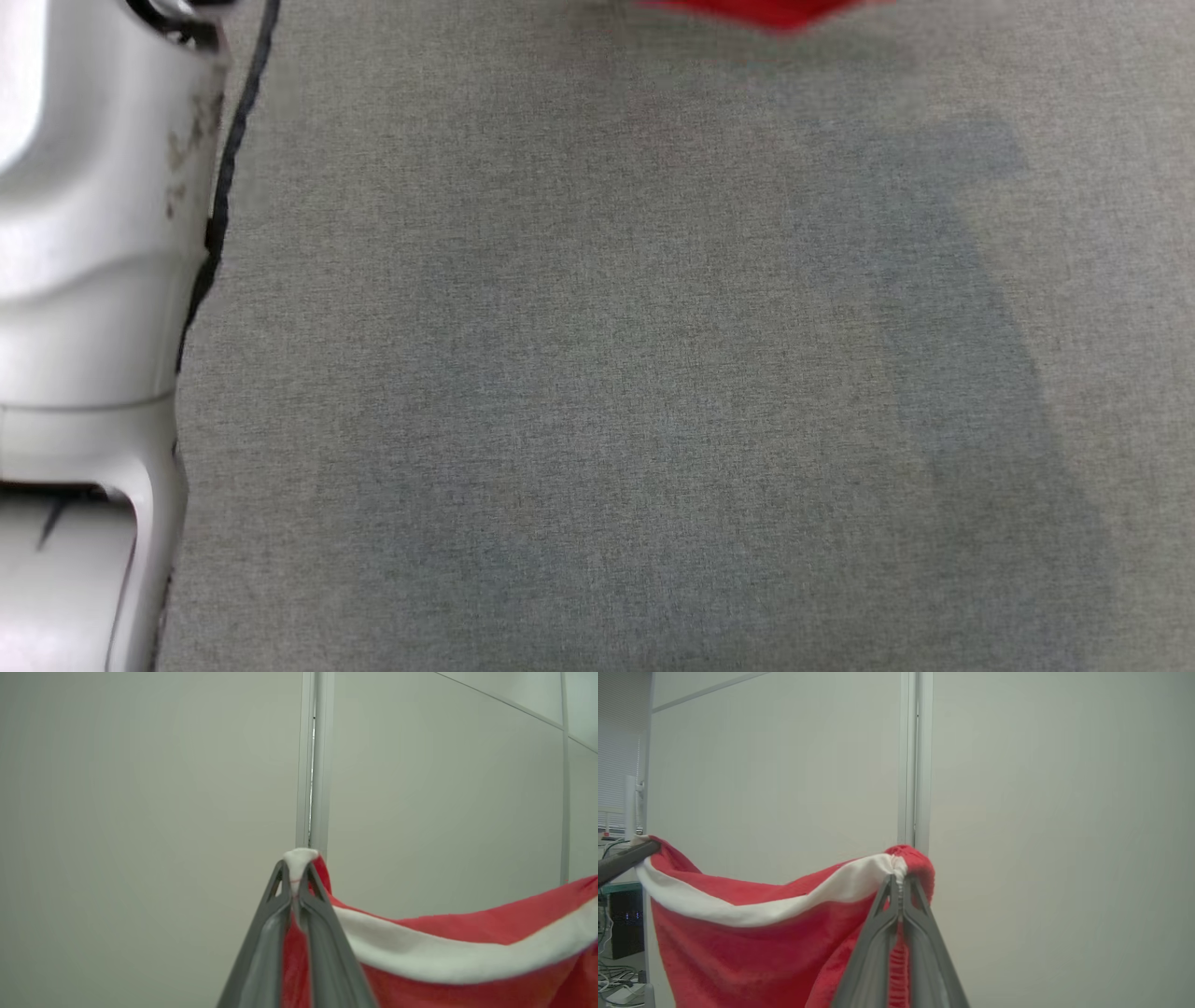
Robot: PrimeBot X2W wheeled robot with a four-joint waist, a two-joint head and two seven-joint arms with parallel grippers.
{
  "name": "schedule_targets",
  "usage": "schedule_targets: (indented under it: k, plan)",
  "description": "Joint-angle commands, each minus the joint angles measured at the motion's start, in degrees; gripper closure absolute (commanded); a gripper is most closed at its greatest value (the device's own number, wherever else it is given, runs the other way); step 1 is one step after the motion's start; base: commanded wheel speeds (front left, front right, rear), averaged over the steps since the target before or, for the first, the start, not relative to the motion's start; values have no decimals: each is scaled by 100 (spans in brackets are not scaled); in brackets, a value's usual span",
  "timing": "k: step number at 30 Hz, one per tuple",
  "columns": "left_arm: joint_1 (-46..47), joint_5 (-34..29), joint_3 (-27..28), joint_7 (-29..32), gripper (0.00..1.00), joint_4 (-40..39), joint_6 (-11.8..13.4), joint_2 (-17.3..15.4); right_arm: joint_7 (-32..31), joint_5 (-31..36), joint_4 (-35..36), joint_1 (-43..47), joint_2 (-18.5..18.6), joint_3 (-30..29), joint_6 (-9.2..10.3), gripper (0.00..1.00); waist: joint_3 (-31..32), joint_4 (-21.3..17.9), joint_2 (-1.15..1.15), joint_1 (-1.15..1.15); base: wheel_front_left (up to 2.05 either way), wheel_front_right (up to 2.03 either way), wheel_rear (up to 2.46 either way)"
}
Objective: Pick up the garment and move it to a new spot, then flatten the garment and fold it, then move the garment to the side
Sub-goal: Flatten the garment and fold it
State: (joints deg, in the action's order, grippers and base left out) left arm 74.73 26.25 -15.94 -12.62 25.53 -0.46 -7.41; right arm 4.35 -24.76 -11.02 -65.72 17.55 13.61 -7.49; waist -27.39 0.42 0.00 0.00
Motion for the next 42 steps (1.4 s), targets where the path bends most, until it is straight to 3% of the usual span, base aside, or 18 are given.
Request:
schedule_targets:
  k: [1, 5, 9, 14, 19, 28, 35, 42]
  plan:
    - [97, -30, 24, -52, 100, 118, -48, 13, 54, 1, -147, -92, 0, 48, 0, 100, -6, -8, 0, 0, 0, 0, 0]
    - [240, 42, 119, -205, 100, 1270, -155, 79, 437, 108, -1280, -563, -118, 647, 0, 100, -38, -28, 0, 0, 0, 0, 0]
    - [-136, 159, 260, -254, 100, 2151, -289, 209, 687, -1, -2250, -492, -254, 1261, 0, 100, -80, -37, 0, 0, 0, 0, 0]
    - [-1059, 245, 649, -260, 100, 2548, -400, 313, 946, -303, -3076, 178, -426, 1902, 1, 100, -59, -54, 0, 0, 0, 0, 0]
    - [-2005, 198, 924, -262, 100, 2634, -507, 387, 1075, -783, -3413, 1108, -595, 2154, 1, 100, -2, -65, 0, 0, 0, 0, 0]
    - [-3438, -111, 1345, -264, 100, 2010, -631, 421, 1087, -1182, -2717, 2731, -624, 1653, 1, 100, 454, -74, 0, 0, 0, 0, 0]
    - [-5143, -422, 1425, -264, 100, 872, -677, 422, 1088, -871, -1745, 4482, -513, 1226, 1, 100, 1280, -27, 0, 0, 0, 0, 0]
    - [-6382, -404, 1296, -259, 100, 43, -611, 424, 1088, -616, -1115, 5682, -423, 925, 6, 100, 1720, 65, 0, 0, 0, 0, 0]
